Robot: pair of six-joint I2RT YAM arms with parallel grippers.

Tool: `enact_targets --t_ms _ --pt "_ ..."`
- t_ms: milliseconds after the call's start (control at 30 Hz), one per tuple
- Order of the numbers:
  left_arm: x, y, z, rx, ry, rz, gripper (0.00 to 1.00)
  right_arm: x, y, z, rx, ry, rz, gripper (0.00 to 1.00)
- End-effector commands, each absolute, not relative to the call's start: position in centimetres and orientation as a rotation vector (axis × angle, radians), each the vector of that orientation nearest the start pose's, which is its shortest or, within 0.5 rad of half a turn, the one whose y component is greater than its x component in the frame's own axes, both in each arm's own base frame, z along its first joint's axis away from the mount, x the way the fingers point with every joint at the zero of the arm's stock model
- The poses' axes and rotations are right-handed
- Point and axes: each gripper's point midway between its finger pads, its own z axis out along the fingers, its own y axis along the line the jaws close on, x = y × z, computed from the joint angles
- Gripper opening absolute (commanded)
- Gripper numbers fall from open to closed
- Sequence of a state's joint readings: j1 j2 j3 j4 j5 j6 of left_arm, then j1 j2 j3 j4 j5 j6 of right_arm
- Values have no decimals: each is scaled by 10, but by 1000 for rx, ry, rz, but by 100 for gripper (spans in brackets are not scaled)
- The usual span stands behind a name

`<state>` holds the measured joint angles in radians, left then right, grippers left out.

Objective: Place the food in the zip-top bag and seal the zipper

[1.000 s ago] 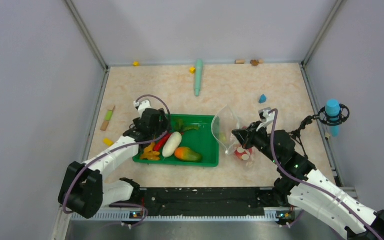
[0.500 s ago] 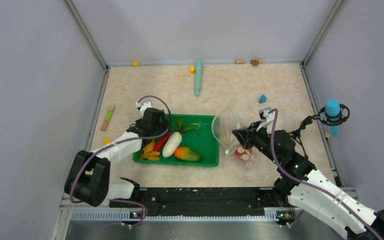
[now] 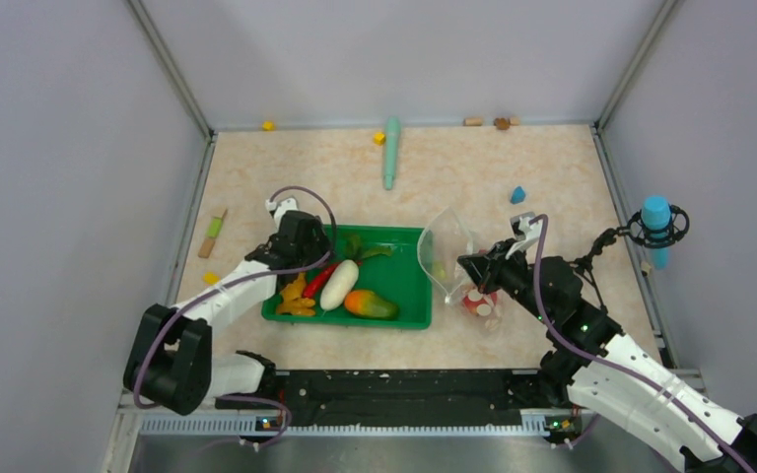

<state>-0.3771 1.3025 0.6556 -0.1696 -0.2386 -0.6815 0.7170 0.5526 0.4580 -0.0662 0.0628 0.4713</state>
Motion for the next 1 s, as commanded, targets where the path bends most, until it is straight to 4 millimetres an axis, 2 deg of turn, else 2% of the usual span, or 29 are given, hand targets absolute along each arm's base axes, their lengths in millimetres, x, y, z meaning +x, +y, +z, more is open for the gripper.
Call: enact_targets --t_ms 0,100,167,233,333,400,500,733,967 --pt "321 -115 119 -462 2193 -358 54 214 195 237 -162 1708 838 0" --pt "314 -123 142 -419 2136 -456 54 213 194 236 -160 1707 842 0" --pt "309 -138 161 -346 2086 -580 54 212 196 237 -162 1707 855 0" --pt "299 -164 186 -224 2018 -772 54 211 198 245 -165 1679 879 0" --pt "283 -197 226 -29 1879 -1017 53 210 199 246 -171 1675 883 0" --pt "269 -218 241 84 1851 -1139 53 210 199 244 -173 1675 884 0" --pt "258 -245 261 198 1810 -1228 52 210 200 247 -175 1669 890 0" --pt "242 -312 282 430 1791 -1273 52 209 201 246 -185 1668 897 0" --pt "249 -345 276 520 1825 -1311 52 209 202 244 -189 1669 896 0"
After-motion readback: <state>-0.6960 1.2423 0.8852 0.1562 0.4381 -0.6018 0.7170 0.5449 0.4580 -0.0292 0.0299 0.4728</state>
